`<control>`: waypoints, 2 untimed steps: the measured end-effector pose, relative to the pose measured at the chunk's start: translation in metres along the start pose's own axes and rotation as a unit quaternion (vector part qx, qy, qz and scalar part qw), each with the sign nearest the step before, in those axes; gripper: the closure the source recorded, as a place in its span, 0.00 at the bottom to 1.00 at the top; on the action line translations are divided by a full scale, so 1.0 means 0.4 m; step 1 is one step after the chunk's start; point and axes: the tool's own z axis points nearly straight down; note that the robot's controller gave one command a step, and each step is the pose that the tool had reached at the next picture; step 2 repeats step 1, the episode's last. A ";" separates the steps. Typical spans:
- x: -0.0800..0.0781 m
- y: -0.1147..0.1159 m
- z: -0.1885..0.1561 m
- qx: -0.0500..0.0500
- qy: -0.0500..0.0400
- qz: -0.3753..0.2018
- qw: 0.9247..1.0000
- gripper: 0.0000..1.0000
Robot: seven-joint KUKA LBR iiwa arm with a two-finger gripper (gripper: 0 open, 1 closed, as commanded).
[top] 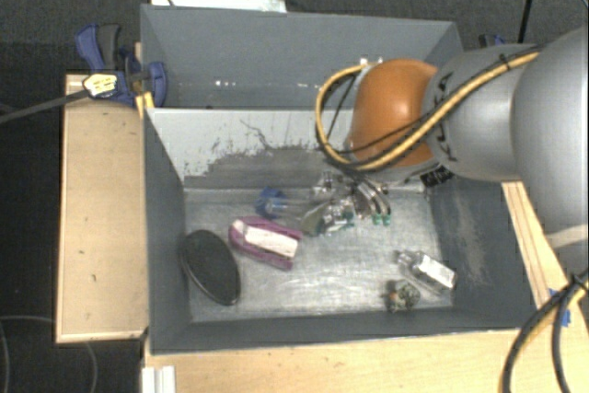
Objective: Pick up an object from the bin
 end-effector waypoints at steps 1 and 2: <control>0.024 -0.129 -0.399 0.001 -0.004 -0.068 0.998 1.00; 0.024 -0.129 -0.399 0.001 -0.004 -0.068 0.998 1.00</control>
Offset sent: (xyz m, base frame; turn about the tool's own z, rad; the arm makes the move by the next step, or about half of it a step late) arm -0.0089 -0.0502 0.1542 -0.1380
